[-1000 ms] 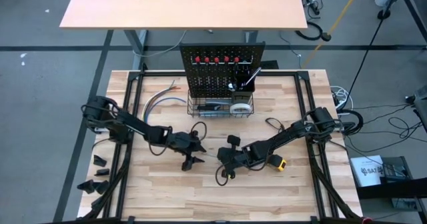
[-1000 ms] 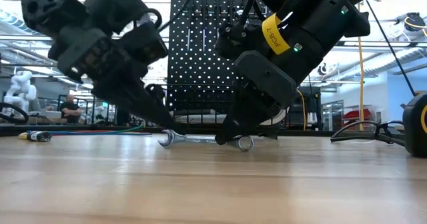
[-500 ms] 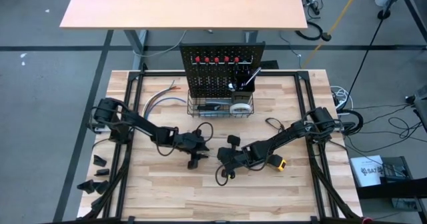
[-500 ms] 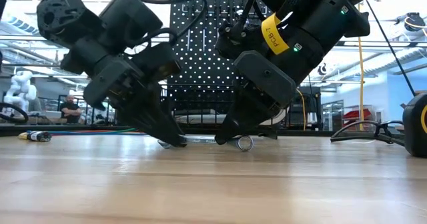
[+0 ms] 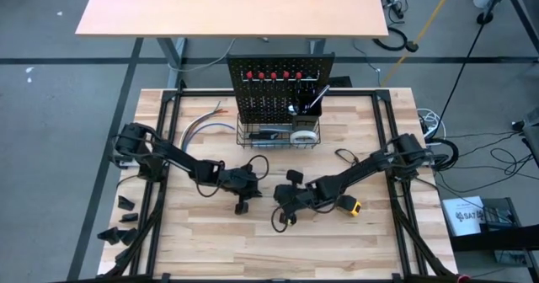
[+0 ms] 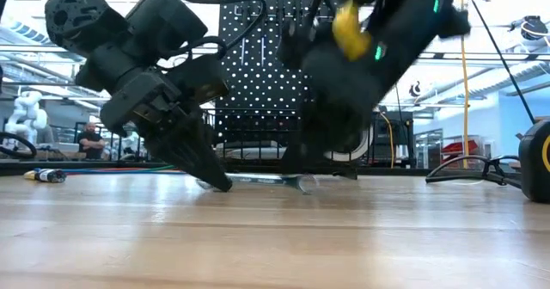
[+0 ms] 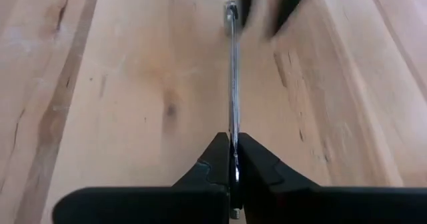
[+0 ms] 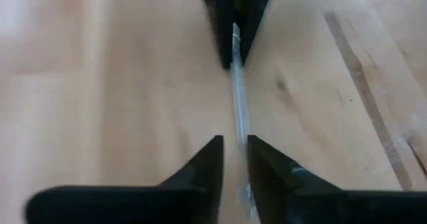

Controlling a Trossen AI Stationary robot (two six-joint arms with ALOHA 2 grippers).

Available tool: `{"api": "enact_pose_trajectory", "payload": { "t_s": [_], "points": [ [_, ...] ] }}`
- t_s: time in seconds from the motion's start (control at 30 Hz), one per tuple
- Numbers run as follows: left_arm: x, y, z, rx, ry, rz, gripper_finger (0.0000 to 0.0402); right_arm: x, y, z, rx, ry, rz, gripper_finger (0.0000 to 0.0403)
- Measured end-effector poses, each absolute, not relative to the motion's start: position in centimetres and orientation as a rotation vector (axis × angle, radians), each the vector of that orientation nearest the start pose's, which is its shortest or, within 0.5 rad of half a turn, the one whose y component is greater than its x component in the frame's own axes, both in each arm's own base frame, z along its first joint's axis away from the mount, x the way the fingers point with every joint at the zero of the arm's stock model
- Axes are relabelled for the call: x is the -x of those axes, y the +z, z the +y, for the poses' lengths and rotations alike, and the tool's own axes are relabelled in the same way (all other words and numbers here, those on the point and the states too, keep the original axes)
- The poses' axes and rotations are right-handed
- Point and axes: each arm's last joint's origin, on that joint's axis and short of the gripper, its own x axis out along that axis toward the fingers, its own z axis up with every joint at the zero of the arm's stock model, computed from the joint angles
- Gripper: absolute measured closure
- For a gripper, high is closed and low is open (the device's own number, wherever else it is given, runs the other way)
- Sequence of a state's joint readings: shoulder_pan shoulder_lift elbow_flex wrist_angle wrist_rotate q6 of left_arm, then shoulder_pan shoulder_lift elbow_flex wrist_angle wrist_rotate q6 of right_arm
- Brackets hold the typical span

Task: Hang tools onto peg board
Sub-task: Put the wrench into the pegboard bin

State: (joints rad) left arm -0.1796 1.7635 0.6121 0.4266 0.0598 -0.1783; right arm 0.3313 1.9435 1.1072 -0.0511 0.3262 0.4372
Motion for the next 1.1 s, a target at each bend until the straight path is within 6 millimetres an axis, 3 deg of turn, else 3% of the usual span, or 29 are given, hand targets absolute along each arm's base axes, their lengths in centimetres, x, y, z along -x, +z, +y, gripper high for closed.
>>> {"api": "enact_pose_trajectory", "payload": {
  "t_s": [0.13,0.33,0.57,0.8,0.93,1.1],
  "points": [
    [-28.5,10.7,-5.3,0.122,-0.152,0.8,0.0392,-36.5,17.6,11.5,-0.188,-0.167,0.757,0.0286],
    [-26.0,14.4,-5.2,0.11,-0.152,0.865,0.0392,-33.3,22.3,10.8,-0.238,-0.206,0.817,0.0226],
    [-21.6,23.4,-5.2,0.152,-0.151,0.877,0.0392,-30.1,25.0,10.7,-0.235,-0.281,0.783,0.0216],
    [-18.0,34.8,-4.6,0.258,-0.106,0.725,0.0392,-30.3,27.6,10.7,-0.209,-0.208,0.64,0.0216],
    [-16.5,39.5,-3.6,0.432,0.056,0.63,0.0393,-31.2,31.7,10.9,-0.065,-0.13,0.529,0.0218],
    [-15.7,42.6,-2.8,0.646,0.137,0.519,0.0393,-32.7,38.6,11.4,0.284,-0.151,0.352,0.0238]
  ]
}}
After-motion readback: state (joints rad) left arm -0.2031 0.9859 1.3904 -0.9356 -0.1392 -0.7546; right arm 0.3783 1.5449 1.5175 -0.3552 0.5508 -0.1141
